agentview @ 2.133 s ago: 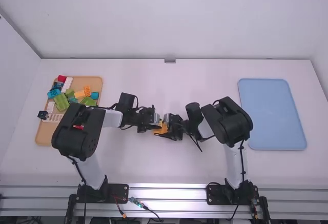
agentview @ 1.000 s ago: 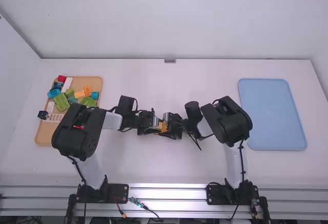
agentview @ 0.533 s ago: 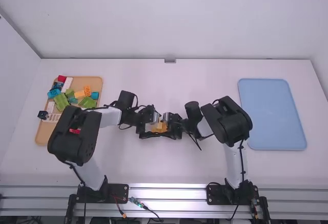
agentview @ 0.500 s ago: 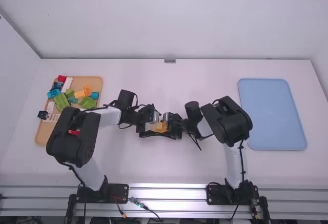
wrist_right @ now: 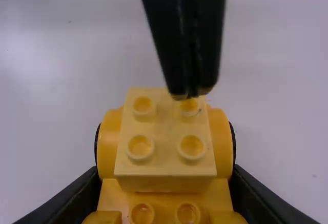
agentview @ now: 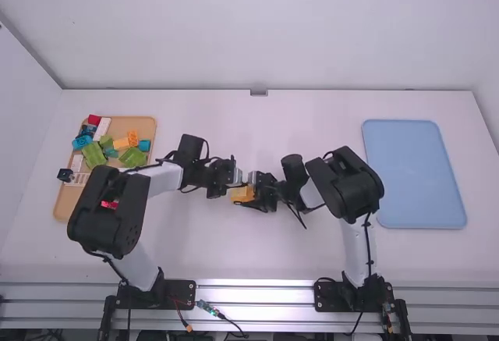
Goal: Assemble lego blocks to make yellow taxi
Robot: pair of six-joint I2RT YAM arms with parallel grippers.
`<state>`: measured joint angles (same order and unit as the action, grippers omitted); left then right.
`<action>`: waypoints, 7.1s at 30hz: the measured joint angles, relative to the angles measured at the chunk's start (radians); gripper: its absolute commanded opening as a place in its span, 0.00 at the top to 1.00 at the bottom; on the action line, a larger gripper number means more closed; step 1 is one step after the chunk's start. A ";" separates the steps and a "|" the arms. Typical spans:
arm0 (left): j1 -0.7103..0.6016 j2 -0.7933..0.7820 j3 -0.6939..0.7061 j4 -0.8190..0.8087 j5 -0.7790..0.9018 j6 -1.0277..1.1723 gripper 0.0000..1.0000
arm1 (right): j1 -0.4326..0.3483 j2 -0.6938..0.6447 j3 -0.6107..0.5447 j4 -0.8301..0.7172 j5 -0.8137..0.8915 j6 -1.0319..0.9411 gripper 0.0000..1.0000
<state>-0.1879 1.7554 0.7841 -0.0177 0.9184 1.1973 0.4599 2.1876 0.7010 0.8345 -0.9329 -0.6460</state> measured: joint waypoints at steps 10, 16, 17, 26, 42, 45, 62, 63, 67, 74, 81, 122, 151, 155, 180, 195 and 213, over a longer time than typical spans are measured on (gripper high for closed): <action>0.000 0.021 -0.035 0.065 -0.023 -0.027 0.98 | 0.000 0.000 0.000 0.000 0.000 0.000 0.59; 0.000 0.032 -0.035 0.061 -0.022 -0.031 0.98 | 0.000 0.000 0.000 0.000 0.000 0.001 0.59; 0.000 0.032 -0.035 0.060 -0.023 -0.031 0.98 | 0.000 0.000 0.000 0.000 0.000 0.000 0.59; -0.004 0.032 -0.042 0.080 -0.036 -0.031 0.98 | 0.000 0.000 0.000 0.000 0.000 0.003 0.59; -0.004 0.032 -0.046 0.053 -0.046 -0.050 0.98 | 0.000 0.000 0.000 0.000 0.000 0.000 0.59; -0.004 0.032 -0.045 0.050 -0.051 -0.051 0.98 | 0.000 0.000 0.000 0.000 0.000 0.000 0.59; 0.014 0.148 0.154 -0.290 0.006 0.074 0.98 | -0.005 0.000 0.000 0.000 -0.002 -0.003 0.59; 0.024 0.148 0.163 -0.330 0.008 0.089 0.98 | -0.001 0.000 0.000 0.000 -0.001 -0.004 0.59; 0.088 0.140 0.185 -0.440 -0.007 0.127 0.98 | 0.002 0.000 0.000 0.000 0.000 -0.003 0.59; 0.145 -0.020 0.225 -0.486 -0.034 0.139 0.98 | -0.024 0.000 0.000 0.000 -0.001 0.008 0.57; 0.150 -0.064 0.225 -0.269 -0.175 -0.089 0.01 | -0.025 0.000 0.000 0.000 0.000 0.008 0.36; 0.459 -0.064 0.789 -0.684 -0.975 -1.021 0.01 | -0.055 -0.721 0.010 -0.874 0.789 0.010 0.01; 0.595 0.717 1.777 -1.232 -1.043 -0.556 0.00 | -0.101 -0.882 0.010 -0.923 0.805 0.034 0.01; 0.595 0.723 1.715 -1.193 -1.059 -0.434 0.01 | -0.101 -0.882 0.010 -0.924 0.805 0.033 0.01; 0.595 0.723 1.453 -1.033 -1.096 -0.022 0.01 | -0.168 -0.882 0.010 -0.924 0.779 0.037 0.01; 0.595 0.723 1.453 -1.123 -1.047 0.065 0.01 | -0.166 -0.882 0.010 -0.914 0.779 0.038 0.01; 0.622 0.723 1.453 -1.116 -0.969 0.203 0.08 | -0.166 -0.882 0.010 -0.914 0.779 0.038 0.01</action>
<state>0.4339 2.4779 2.2372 -1.1336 -0.0502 1.4006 0.2943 1.3060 0.7113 -0.0799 -0.1543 -0.6083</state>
